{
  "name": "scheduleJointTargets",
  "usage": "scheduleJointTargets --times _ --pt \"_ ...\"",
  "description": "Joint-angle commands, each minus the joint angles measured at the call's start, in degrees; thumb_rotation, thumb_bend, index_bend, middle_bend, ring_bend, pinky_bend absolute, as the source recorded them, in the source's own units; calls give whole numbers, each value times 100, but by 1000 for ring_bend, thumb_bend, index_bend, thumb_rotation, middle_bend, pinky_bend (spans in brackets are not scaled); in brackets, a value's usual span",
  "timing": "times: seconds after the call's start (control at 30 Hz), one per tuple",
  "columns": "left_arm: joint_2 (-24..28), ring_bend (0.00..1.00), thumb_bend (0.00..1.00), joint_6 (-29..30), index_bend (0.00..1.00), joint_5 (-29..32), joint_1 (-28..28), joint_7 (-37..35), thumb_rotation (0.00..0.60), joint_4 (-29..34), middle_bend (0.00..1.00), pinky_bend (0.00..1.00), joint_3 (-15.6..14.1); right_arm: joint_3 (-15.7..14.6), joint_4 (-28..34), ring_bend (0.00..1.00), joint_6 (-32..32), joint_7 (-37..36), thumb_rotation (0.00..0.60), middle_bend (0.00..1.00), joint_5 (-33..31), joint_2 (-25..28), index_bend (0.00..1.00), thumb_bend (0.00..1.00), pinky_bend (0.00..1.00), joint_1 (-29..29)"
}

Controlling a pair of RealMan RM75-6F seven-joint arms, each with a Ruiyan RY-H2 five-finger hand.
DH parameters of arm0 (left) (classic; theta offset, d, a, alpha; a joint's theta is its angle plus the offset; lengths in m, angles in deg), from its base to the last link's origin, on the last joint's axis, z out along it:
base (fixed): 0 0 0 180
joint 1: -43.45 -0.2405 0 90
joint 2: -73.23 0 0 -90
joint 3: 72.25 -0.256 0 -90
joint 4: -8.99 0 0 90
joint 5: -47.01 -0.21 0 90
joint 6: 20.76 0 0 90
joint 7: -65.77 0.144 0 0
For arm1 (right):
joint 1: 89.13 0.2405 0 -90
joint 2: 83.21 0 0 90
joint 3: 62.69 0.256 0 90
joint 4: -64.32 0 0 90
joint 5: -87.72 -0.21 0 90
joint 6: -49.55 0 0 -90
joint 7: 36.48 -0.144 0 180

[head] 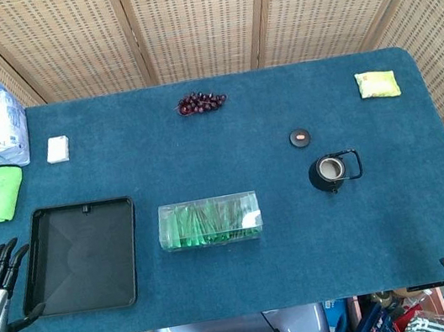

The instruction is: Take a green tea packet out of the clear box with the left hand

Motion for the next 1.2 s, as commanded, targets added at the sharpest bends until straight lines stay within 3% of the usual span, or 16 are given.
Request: scheduleJointTargets --times 0.03,0.2,0.57,1.03,1.2 --pt "-7 0 171 -425 0 -187 381 -87 600 95 0 0 69 24 13 0 -25 -44 600 0 -58 20 0 0 0 15" --pt "-345 0 171 -1712 0 -167 1579 118 600 436 0 0 634 79 25 0 -136 -121 600 0 -236 48 0 0 0 63" --pt "-1147 24 171 -3209 55 754 2699 1131 600 603 3 13 1084 141 -8 0 -331 -126 600 0 -482 38 0 0 0 142" --pt "-1896 83 255 -3586 194 1763 3268 2072 600 459 58 45 1250 185 -57 0 -498 -110 600 0 -681 4 0 0 0 216" --pt "-2074 83 256 -3641 198 1979 3428 2207 600 353 58 45 1244 192 -70 0 -535 -100 600 0 -725 -8 0 0 0 233"
